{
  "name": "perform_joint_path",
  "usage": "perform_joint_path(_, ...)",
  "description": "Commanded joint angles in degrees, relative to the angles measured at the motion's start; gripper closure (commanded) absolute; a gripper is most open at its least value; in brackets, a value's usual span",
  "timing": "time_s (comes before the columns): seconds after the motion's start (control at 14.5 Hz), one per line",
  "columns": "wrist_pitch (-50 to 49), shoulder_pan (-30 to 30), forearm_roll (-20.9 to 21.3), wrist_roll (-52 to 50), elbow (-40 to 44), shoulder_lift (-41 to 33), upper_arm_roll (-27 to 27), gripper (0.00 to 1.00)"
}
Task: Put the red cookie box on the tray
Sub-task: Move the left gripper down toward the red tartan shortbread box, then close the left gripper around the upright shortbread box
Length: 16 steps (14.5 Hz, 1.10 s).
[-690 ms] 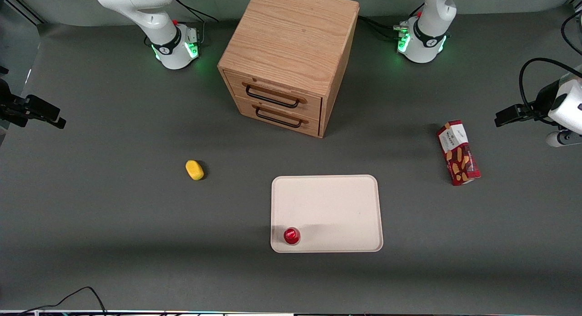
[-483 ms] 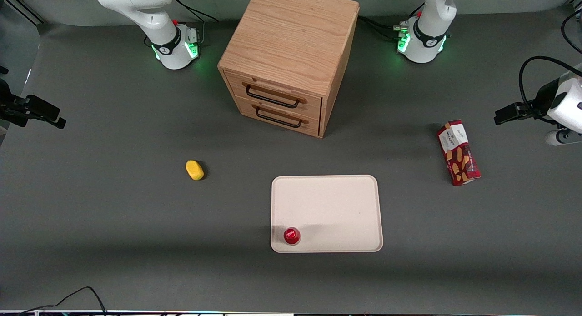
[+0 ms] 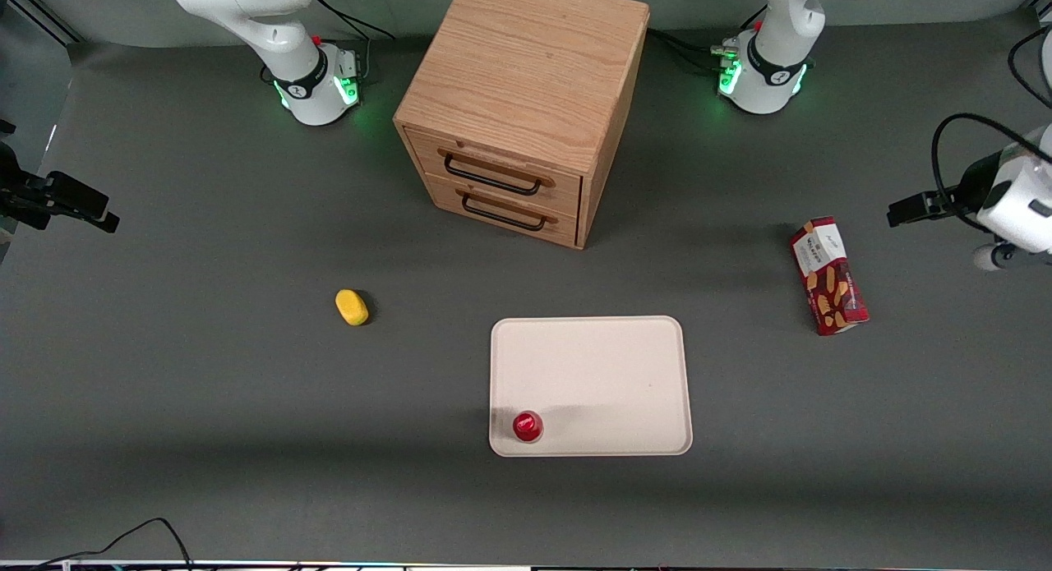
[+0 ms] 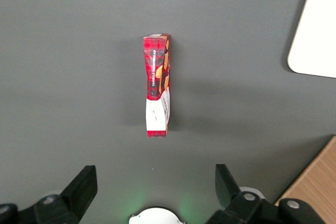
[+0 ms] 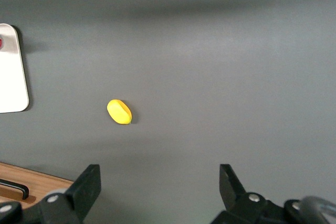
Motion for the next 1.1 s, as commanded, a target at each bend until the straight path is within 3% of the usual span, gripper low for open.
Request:
perform_joint_path(0.0, 9.3, 0.7, -0.1, 1.6, -8.8, 0.1, 1.4, 0.0)
perform_joint_path(0.48, 40.6, 0.8, -1.0, 2.4, -30.6, 1.5, 2.3, 0.0)
perform_joint_path(0.83, 57.1, 0.8, -3.2, 3.9, -34.1, 9.3, 2.3, 0.02)
perform_joint_path(1.03, 60.0, 0.7, -6.3, 5.8, -34.1, 11.8, 2.2, 0.11)
